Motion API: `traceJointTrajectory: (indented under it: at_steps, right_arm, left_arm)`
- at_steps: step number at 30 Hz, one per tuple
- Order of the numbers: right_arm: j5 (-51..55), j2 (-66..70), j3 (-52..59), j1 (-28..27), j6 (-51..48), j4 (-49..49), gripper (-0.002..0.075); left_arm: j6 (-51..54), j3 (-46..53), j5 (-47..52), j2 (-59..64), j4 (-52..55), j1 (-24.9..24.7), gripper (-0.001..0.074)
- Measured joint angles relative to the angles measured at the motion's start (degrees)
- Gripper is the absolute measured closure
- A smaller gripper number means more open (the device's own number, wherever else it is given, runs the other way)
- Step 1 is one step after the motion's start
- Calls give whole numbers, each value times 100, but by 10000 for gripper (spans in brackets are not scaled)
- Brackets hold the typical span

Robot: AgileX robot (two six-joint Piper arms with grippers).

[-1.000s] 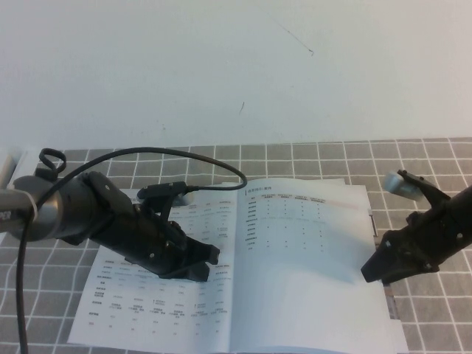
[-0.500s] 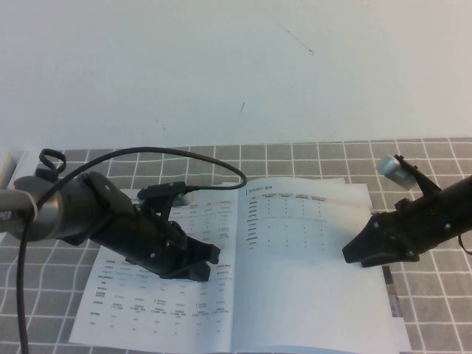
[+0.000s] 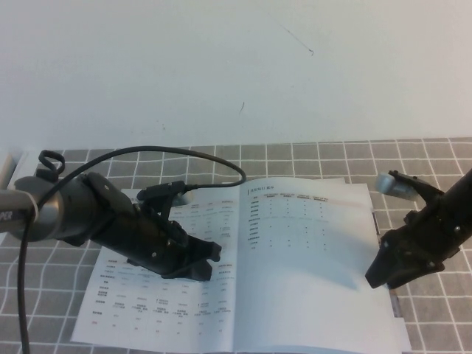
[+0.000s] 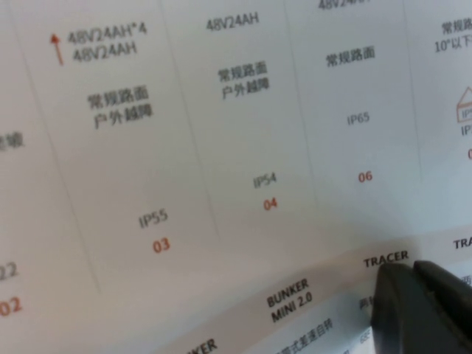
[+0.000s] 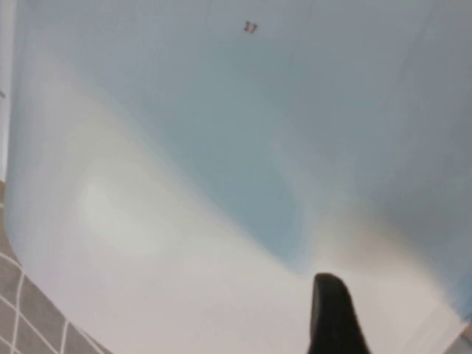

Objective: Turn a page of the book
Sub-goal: Open the closed book

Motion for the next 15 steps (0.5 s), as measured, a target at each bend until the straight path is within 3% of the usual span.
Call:
traceJointTrajectory:
  at_steps: [15]
  right_arm:
    - [-383,-3,97,300,-240,319,341]
  left_arm:
    - [47,0,0,0,-88,0,738]
